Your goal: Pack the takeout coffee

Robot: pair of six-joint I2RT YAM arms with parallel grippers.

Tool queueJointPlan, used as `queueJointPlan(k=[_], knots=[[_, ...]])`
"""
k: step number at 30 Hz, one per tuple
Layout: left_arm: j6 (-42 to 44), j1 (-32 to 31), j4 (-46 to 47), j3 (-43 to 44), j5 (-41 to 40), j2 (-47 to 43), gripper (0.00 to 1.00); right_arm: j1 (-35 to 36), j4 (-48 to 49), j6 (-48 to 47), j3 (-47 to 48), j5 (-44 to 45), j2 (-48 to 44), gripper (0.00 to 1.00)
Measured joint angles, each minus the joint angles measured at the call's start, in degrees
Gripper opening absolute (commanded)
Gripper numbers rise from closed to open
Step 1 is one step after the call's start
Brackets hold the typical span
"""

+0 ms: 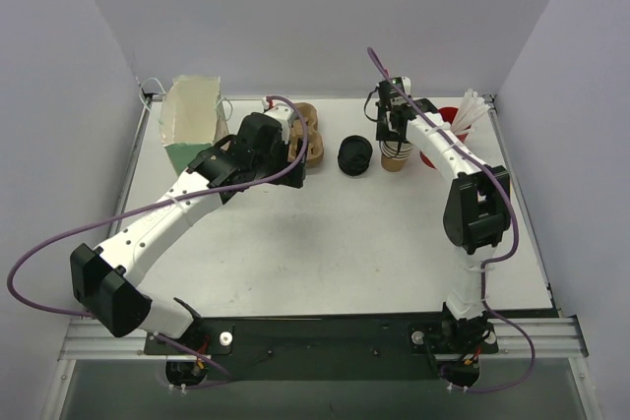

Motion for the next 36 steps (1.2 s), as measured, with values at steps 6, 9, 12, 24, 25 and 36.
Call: queueJointPlan(k=[6, 9, 12, 24, 25, 36], knots=[[0.02, 0.35, 0.00, 0.00, 0.37, 0.26, 0.97, 0.48, -0.81, -1.14, 1.01, 1.86, 0.00, 0.16], [0.02, 0.37, 0.02, 0.00, 0.68, 0.46, 0.97, 0.68, -1.16, -1.57, 2.21, 2.86, 0.00, 0.16], [0.02, 0.39, 0.00, 0.00, 0.92, 0.66, 0.98, 0.85, -1.29, -2.12, 3.13, 3.43, 0.00, 0.15], [0.17, 1.18, 0.02, 0.00, 1.31, 0.68, 0.97, 1.18, -2.12, -2.60, 3.48, 3.45, 1.42, 0.15], [0.20, 1.20, 0.02, 0.00, 1.33, 0.68, 0.97, 1.18, -2.14, -2.60, 3.56, 3.45, 1.73, 0.15], [0.20, 1.75, 0.02, 0.00, 1.55, 0.68, 0.97, 1.20, -2.34, -2.71, 3.74, 4.13, 2.84, 0.11]])
